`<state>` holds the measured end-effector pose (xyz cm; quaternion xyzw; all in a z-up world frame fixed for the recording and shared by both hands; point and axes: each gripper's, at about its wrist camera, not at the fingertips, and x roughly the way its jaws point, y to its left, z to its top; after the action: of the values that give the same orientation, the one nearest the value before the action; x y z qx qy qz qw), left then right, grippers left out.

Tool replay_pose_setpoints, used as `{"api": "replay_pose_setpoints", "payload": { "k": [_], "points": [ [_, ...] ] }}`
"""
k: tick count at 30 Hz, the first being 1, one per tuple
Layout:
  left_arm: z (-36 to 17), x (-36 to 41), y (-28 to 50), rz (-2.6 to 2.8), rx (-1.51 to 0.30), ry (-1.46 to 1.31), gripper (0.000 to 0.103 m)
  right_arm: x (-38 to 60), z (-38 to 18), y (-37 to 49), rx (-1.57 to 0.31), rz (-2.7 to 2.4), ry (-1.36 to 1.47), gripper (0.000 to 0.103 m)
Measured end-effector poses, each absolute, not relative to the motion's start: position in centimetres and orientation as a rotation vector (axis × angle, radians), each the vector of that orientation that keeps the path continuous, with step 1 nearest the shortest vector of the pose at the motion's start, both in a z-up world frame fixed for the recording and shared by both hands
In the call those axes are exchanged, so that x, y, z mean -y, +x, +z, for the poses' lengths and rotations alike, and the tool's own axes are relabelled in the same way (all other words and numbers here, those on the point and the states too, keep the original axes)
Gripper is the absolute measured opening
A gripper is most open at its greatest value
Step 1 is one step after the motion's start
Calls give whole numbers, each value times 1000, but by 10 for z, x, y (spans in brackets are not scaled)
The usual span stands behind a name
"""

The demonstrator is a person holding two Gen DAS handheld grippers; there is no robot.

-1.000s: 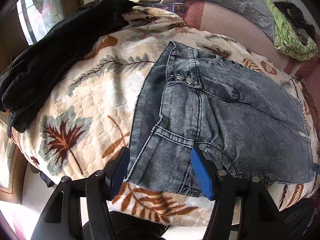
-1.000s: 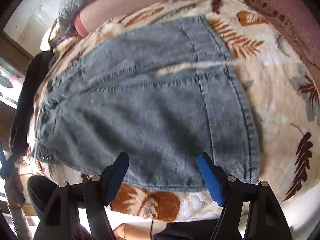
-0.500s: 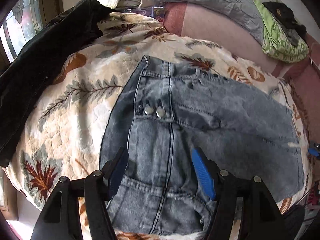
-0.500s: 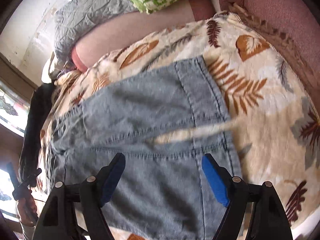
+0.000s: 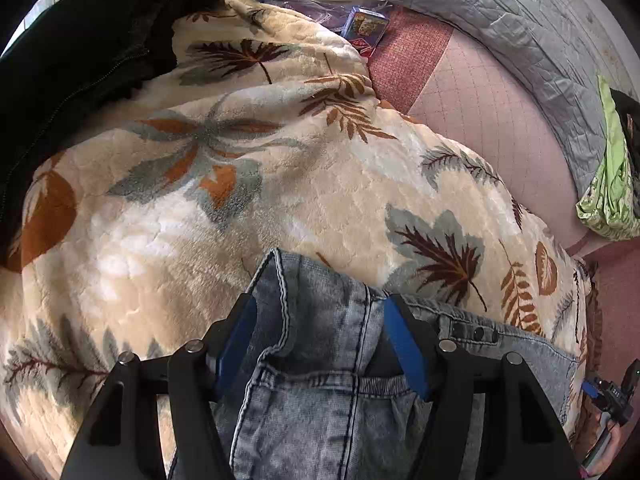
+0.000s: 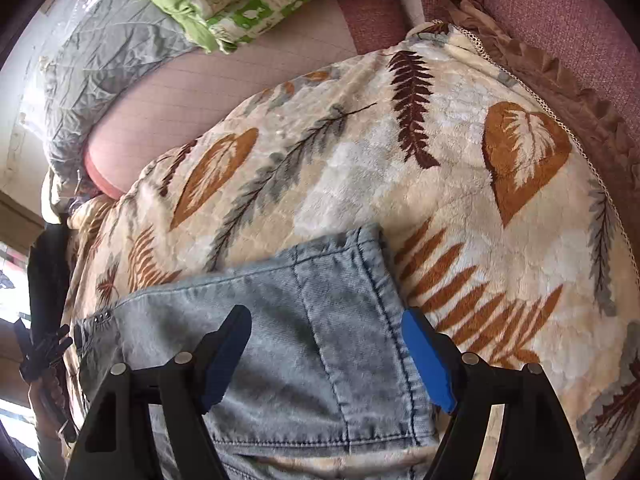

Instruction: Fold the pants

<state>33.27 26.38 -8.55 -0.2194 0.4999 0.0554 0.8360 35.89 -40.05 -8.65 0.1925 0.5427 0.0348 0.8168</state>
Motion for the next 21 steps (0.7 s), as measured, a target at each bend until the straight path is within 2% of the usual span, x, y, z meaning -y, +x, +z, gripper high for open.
{"api": "replay_pose_setpoints", "payload": {
  "k": [4,5,7,10,11,13,14,15,21],
  "points": [
    [-96,-262,346,128,-1074,-441,65,410,-97,390,-1170,55,414,70],
    [-99,-262,348,130,-1081,-440,63,410,-102,396,-1182,56,413,63],
    [-104,-262,352,127,-1091,-438,52,407,-111,407,-1214,55,397,54],
    [-109,-260,357,133,-1103,-418,44,403,-122,417,-1234,41,360,54],
    [-110,-259,359,136,-1106,-404,39,404,-125,420,-1239,38,365,49],
    [-112,-257,361,164,-1123,-364,19,405,-129,423,-1244,28,357,34],
    [-112,-257,362,170,-1124,-357,16,405,-129,423,-1242,34,351,28],
    [-113,-258,362,172,-1125,-352,8,404,-128,422,-1240,43,343,24],
    [-105,-252,358,177,-1091,-293,3,393,-104,413,-1168,44,286,21]
  ]
}}
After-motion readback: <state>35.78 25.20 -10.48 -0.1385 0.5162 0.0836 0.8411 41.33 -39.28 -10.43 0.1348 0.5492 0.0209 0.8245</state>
